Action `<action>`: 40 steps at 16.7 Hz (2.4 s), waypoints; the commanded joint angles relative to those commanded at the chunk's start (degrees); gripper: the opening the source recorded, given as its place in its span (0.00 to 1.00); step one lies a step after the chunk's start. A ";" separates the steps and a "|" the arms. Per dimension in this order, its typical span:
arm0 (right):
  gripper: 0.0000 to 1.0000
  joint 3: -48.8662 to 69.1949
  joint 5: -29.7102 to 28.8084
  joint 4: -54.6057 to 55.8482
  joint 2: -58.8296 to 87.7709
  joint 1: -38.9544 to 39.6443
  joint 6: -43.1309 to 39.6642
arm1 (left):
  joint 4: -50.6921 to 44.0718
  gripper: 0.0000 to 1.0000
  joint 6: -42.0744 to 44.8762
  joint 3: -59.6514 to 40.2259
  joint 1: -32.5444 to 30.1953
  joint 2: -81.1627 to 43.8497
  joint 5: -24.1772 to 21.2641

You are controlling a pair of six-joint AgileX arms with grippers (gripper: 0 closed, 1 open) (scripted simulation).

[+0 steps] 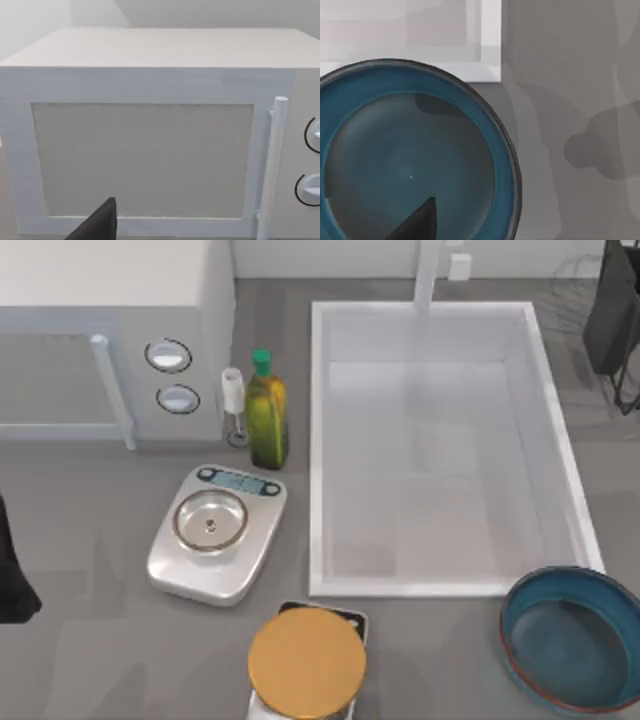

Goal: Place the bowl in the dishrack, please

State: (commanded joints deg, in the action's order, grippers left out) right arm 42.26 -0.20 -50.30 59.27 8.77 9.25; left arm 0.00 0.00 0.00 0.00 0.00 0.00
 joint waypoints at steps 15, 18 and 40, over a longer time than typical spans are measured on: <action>1.00 16.33 0.17 -17.49 21.54 3.38 3.47 | 0.00 1.00 0.00 0.00 0.00 0.00 0.00; 1.00 12.27 0.18 -11.65 23.44 3.54 3.52 | 0.00 1.00 0.00 0.00 0.00 0.00 0.00; 0.17 0.37 0.18 6.55 29.62 3.86 3.94 | 0.00 1.00 0.00 0.00 0.00 0.00 0.00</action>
State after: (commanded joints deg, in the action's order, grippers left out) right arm 42.64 -0.02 -43.75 88.89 12.63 13.19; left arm 0.00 0.00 0.00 0.00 0.00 0.00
